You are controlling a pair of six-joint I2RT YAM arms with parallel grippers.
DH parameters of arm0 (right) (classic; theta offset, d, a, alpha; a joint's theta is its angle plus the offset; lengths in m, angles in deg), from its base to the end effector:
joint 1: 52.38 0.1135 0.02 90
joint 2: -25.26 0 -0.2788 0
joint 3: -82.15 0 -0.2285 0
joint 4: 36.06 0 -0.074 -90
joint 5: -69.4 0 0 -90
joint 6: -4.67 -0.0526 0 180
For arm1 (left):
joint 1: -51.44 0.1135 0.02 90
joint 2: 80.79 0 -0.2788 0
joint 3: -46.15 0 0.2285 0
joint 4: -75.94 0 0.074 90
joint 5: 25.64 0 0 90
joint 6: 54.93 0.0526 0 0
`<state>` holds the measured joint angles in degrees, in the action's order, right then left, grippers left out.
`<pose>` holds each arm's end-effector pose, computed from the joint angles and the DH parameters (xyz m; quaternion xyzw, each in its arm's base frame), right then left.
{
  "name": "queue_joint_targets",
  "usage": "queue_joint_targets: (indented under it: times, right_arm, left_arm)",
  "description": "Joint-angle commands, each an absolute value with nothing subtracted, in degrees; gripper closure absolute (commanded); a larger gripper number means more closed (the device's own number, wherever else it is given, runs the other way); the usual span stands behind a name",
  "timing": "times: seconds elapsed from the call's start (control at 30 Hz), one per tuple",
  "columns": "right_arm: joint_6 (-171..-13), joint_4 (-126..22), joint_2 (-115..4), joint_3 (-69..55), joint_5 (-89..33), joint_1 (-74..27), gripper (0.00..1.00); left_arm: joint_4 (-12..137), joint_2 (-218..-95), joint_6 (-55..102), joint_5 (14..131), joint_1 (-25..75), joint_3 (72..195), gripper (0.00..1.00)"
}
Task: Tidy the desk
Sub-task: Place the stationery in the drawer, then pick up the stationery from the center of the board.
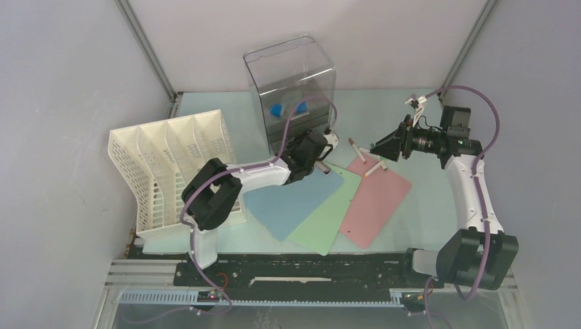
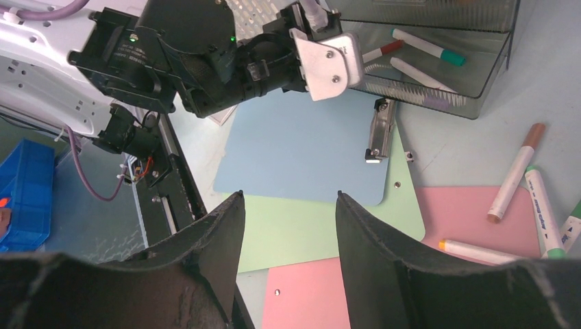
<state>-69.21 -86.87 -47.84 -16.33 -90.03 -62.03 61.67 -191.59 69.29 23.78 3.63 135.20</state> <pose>0.2382 0.0094 0.3514 -0.2719 0.7379 0.4339 0.4396 0.3097 -0.2907 0.2224 0.4297 0.7339 0.2565 0.4592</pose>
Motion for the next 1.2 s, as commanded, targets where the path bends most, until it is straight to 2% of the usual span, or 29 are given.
queue_joint_targets:
  times: [0.0, 0.3, 0.53, 1.17]
  right_arm:
    - [-68.7, -87.28, -48.26, -16.42, -90.13, -61.97, 0.41]
    - [-68.21, -87.34, -49.07, -16.41, -89.38, -61.3, 0.41]
    - [-67.76, -87.53, -49.91, -16.41, -88.33, -60.51, 0.41]
    - [-65.95, -88.24, -51.8, -16.42, -84.9, -60.02, 0.41]
  left_arm:
    - [63.88, -185.0, 66.01, 23.57, 3.17, 134.4, 0.44]
    - [64.68, -171.59, 52.82, 30.41, 2.48, 126.46, 0.17]
    - [67.17, -162.31, 44.06, 35.73, 2.49, 118.62, 0.01]
    - [72.37, -147.65, 24.8, 54.75, 7.01, 104.64, 0.0]
